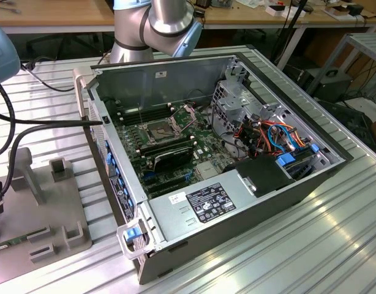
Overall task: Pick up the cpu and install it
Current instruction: 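Pick up the cpu and move it towards the insertion slot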
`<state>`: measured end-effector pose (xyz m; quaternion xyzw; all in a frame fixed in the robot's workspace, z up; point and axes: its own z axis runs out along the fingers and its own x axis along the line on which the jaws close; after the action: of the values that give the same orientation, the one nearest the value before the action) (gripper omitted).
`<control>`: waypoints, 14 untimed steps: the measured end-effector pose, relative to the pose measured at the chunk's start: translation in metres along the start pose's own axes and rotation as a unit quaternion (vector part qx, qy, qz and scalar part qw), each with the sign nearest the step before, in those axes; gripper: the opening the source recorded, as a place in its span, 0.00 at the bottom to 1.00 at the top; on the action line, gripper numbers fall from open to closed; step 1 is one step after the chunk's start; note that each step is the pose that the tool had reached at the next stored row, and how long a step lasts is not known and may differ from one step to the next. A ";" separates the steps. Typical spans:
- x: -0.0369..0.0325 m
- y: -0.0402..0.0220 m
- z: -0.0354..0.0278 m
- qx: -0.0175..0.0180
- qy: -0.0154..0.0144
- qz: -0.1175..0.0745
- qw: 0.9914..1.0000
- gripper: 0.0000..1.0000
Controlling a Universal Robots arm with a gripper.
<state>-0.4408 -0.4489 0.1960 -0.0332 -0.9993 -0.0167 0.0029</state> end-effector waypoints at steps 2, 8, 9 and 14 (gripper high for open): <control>0.0000 0.0000 0.0003 0.000 0.000 0.000 1.000 0.60; 0.0012 -0.0001 0.0005 0.000 0.000 0.000 1.000 0.60; 0.0012 -0.0001 0.0006 0.000 0.000 0.000 1.000 0.60; 0.0013 -0.0002 0.0019 0.000 0.000 0.000 1.000 0.60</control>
<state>-0.4422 -0.4489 0.1942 -0.0331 -0.9993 -0.0166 0.0029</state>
